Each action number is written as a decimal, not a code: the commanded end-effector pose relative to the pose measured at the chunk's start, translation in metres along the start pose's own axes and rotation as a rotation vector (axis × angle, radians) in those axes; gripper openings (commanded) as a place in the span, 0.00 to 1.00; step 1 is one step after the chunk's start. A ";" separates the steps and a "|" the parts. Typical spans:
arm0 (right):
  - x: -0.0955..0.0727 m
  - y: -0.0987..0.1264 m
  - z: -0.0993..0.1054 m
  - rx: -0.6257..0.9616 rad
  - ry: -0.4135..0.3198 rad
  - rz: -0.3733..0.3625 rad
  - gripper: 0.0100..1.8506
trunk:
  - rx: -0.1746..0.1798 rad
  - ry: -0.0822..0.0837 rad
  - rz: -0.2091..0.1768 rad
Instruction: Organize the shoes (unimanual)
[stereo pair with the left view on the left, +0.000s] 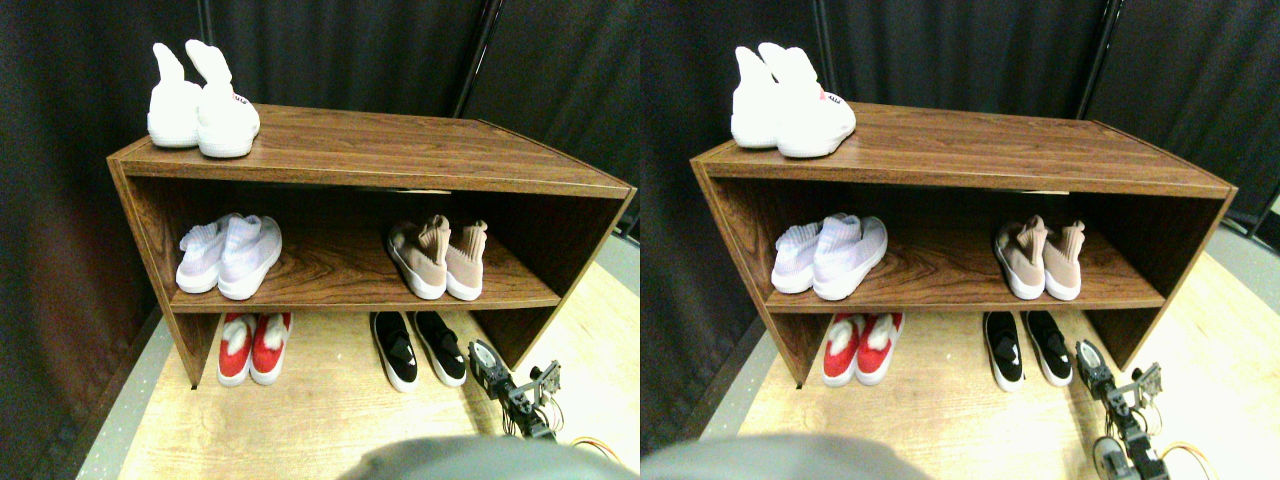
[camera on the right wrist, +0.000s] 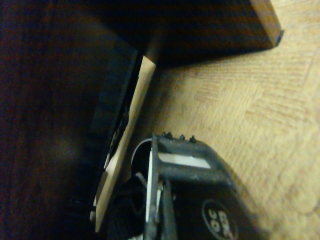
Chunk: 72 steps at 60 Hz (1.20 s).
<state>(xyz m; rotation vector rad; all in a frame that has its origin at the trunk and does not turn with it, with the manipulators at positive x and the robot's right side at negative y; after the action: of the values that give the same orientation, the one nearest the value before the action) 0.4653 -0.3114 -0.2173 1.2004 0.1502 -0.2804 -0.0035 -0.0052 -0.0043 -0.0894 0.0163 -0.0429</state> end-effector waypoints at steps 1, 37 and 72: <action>0.007 0.010 0.007 -0.045 -0.027 0.050 0.03 | -0.018 -0.001 0.006; 0.039 -0.005 -0.012 0.003 -0.069 -0.097 0.03 | -0.043 -0.003 0.028; 0.035 0.002 -0.061 0.047 0.068 -0.079 0.03 | -0.070 0.009 0.059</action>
<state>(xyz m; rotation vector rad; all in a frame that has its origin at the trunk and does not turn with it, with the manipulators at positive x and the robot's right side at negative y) 0.5021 -0.2699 -0.2429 1.2303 0.1737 -0.3629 -0.0042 -0.0037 -0.0026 -0.1447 0.0072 -0.0014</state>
